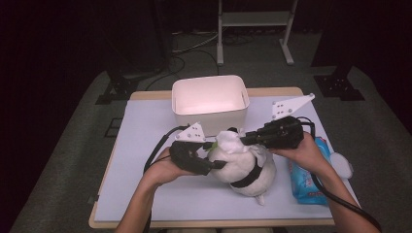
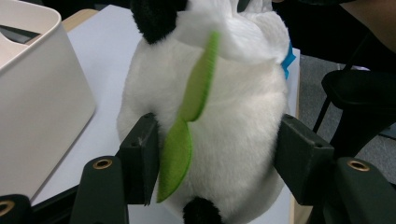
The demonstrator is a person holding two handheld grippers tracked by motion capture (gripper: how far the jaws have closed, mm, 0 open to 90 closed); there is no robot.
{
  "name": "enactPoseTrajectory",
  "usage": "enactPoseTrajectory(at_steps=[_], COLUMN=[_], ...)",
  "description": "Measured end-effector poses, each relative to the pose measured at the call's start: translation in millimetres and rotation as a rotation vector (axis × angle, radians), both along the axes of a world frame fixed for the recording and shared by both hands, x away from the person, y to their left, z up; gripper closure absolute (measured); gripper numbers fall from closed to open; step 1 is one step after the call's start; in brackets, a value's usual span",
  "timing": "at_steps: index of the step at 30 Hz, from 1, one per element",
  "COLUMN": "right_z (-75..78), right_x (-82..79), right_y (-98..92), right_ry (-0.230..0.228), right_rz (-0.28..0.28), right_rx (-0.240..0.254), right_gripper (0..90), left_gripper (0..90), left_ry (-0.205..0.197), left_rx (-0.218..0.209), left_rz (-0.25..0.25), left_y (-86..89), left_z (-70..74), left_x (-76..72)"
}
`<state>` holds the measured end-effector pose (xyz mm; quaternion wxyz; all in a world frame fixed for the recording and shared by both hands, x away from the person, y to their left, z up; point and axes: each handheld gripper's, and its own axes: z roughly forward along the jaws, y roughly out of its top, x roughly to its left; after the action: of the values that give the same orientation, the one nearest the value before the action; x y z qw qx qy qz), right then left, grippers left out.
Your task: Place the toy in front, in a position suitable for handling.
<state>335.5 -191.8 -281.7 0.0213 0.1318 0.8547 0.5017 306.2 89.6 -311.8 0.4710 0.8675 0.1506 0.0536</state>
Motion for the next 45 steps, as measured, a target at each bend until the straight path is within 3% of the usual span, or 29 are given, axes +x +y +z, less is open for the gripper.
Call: enactPoseTrajectory(at_steps=[4,9,14,20,27,33,36,40,45], right_z=[-5.7,-8.9,-12.6,-15.6,-13.8,-11.5,-14.4,-14.0,-1.3], right_x=[-0.1,0.0,0.1,-1.8,-3.2,-5.4,-6.5,-5.1,-0.7], right_y=[3.9,2.5,-6.0,-12.4,-14.8,-16.0,-15.7,-16.9,-14.6], right_ry=[0.003,0.014,0.034,0.047,0.059,0.071,0.078,0.088,0.056], right_rz=[0.016,0.013,0.007,0.002,0.014,0.03,0.03,0.038,0.019], right_rx=[-0.069,-0.088,-0.068,-0.052,-0.004,0.052,0.061,0.085,0.105], right_gripper=[84.4,84.7,84.8,84.7,84.7,84.7,84.7,84.7,84.7], left_gripper=[34.3,25.6,18.1,14.7,37.9,40.8,41.3,41.8,41.8], left_ry=[0.027,0.039,0.059,0.086,0.023,-0.024,-0.022,-0.025,-0.039], left_rx=[0.003,-0.008,-0.001,0.002,-0.032,-0.013,-0.009,0.004,-0.003], left_rz=[-0.007,-0.004,-0.002,-0.049,-0.062,-0.066,-0.063,-0.076,-0.116], left_y=[0.8,1.6,4.6,-3.5,2.6,7.3,11.1,11.3,4.5], left_z=[-4.7,-6.2,-10.4,-24.5,-16.6,-2.2,2.8,4.9,2.3], left_x=[1.4,3.4,5.4,7.5,5.8,1.9,1.4,-0.4,-2.2])
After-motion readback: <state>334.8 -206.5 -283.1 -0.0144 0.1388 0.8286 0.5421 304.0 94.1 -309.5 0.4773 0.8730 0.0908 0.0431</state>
